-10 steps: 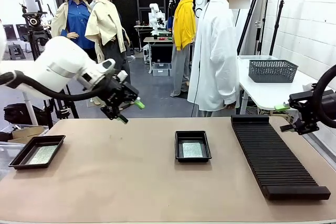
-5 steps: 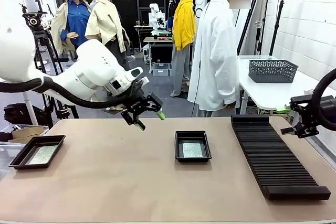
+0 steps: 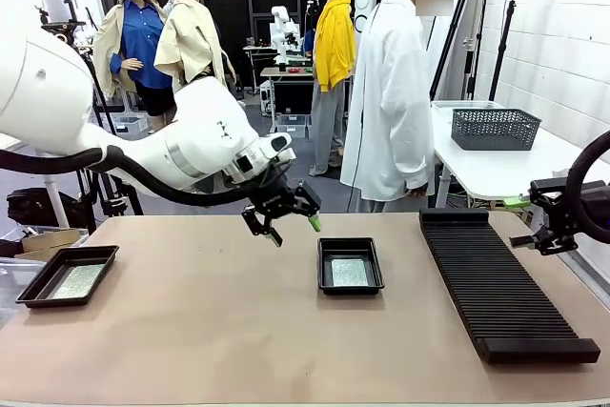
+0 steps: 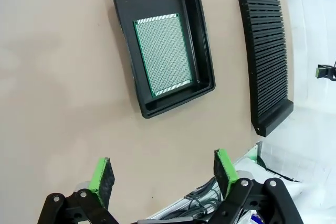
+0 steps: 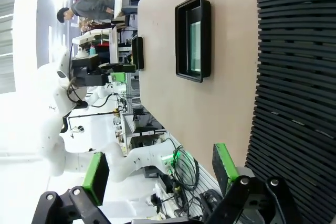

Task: Inspect and transfer BCBs to ESD trays.
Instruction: Pick up the ESD tray and place it on the left side of the table.

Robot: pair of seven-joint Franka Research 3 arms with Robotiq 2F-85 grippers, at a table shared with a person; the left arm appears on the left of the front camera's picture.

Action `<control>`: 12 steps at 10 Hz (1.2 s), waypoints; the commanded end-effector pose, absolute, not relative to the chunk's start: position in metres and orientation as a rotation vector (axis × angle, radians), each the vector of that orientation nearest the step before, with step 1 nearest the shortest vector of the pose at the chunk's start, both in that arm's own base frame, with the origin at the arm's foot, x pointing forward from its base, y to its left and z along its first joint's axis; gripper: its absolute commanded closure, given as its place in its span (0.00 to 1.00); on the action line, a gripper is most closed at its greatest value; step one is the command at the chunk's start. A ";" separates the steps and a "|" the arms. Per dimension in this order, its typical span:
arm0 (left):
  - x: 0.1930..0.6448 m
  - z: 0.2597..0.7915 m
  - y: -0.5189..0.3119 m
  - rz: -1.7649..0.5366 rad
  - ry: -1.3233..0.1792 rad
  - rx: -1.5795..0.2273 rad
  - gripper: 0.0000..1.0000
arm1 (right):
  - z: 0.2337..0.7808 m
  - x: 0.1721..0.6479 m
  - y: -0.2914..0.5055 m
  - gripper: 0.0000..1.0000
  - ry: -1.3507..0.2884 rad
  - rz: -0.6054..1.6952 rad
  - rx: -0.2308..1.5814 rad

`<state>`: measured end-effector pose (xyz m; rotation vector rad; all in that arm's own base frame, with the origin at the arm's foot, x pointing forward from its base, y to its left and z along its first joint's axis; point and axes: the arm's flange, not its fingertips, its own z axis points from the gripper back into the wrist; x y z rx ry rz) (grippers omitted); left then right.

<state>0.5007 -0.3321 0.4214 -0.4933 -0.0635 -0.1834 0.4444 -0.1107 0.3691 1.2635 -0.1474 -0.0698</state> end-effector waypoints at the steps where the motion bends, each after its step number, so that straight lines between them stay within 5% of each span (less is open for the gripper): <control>1: 0.507 0.415 -0.349 -0.169 -0.057 -0.437 0.00 | 0.366 0.451 -0.118 0.00 -0.140 -0.039 1.303; 12: 0.572 0.340 -0.403 -0.137 -0.160 -0.319 0.00 | 0.369 0.444 -0.111 0.00 -0.147 -0.070 1.264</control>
